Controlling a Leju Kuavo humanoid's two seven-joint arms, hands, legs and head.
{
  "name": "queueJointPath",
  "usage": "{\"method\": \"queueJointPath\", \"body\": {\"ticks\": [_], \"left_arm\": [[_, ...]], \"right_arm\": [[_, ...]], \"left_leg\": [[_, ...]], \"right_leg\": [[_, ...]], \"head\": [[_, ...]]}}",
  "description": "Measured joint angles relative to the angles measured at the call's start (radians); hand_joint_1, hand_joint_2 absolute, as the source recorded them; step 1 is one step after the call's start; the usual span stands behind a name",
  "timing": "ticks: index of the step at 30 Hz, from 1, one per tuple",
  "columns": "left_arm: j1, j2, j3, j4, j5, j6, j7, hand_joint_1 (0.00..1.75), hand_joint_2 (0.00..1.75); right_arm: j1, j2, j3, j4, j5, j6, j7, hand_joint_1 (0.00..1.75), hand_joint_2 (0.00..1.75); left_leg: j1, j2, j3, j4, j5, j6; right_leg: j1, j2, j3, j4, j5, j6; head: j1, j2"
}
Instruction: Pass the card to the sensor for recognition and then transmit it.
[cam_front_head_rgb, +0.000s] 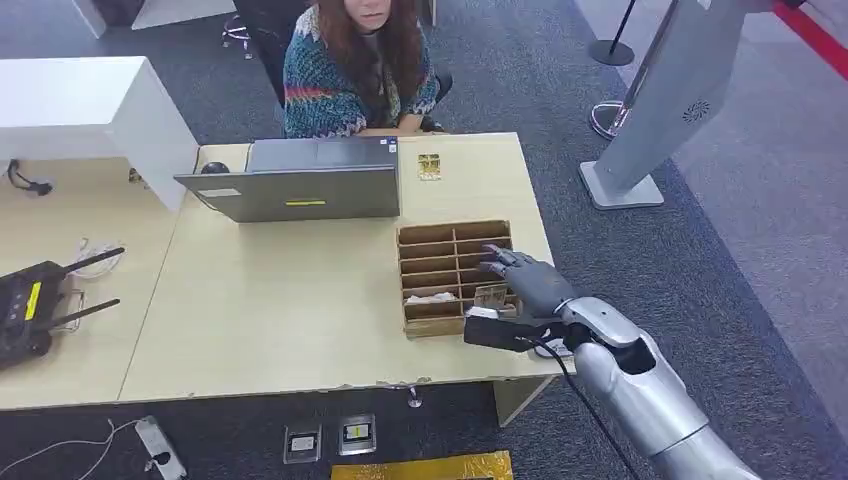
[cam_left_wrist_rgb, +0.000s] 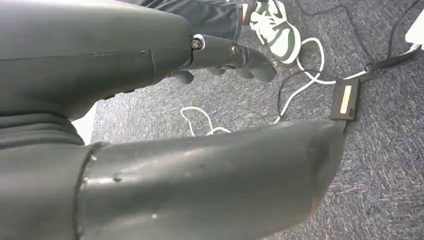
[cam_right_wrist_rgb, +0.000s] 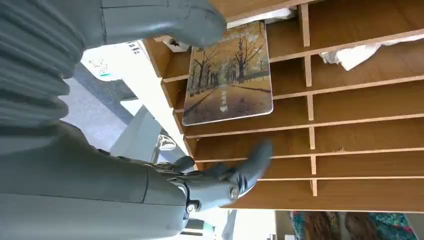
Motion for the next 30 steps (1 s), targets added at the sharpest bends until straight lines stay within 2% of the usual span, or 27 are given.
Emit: {"method": "queueJointPath", "body": {"ticks": [30], "left_arm": [[0.004,0.001,0.0,0.0,-0.001,0.001,0.0,0.0,0.0]], "right_arm": [[0.003,0.0,-0.008,-0.001,-0.01,0.027,0.012,1.75,1.75]], "left_leg": [[0.0,0.0,0.0,0.0,0.0,0.0]], "right_leg": [[0.0,0.0,0.0,0.0,0.0,0.0]], "head": [[0.0,0.0]]}}
